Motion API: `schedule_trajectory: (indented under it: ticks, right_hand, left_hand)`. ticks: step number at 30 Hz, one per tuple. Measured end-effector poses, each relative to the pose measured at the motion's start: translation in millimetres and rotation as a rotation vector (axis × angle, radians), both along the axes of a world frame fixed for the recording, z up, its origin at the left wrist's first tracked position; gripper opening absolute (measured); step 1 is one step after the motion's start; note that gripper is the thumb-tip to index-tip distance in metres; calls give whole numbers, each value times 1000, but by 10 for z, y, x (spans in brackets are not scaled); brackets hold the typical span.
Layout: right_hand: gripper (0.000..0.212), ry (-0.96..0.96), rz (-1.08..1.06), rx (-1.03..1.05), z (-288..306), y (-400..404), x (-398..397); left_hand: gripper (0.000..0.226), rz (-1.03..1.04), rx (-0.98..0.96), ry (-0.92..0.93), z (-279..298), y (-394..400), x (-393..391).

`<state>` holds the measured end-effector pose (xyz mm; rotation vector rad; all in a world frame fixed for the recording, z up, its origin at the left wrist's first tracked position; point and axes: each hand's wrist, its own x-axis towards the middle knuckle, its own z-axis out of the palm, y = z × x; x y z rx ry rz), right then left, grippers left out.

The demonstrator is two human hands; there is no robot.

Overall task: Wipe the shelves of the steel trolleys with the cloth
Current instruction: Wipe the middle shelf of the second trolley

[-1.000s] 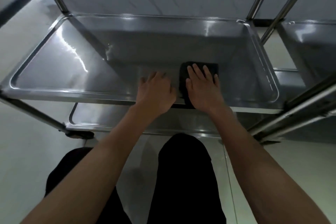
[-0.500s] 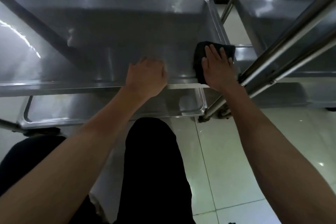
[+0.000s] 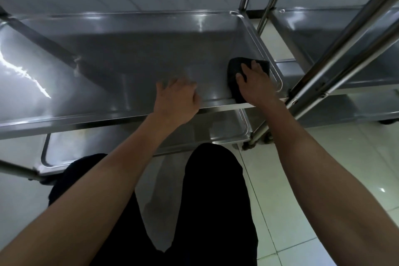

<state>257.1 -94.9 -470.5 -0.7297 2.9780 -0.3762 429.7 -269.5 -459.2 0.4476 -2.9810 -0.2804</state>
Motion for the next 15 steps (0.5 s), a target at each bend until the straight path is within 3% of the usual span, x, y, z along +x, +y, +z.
schedule_trajectory:
  ticks: [11, 15]
  right_hand:
    - [60, -68, 279, 40, -114, -1457, 436]
    - [59, -68, 367, 43, -119, -2020, 694]
  left_hand:
    - [34, 270, 12, 4, -2, -1143, 642]
    - [35, 256, 15, 45, -59, -1367, 849]
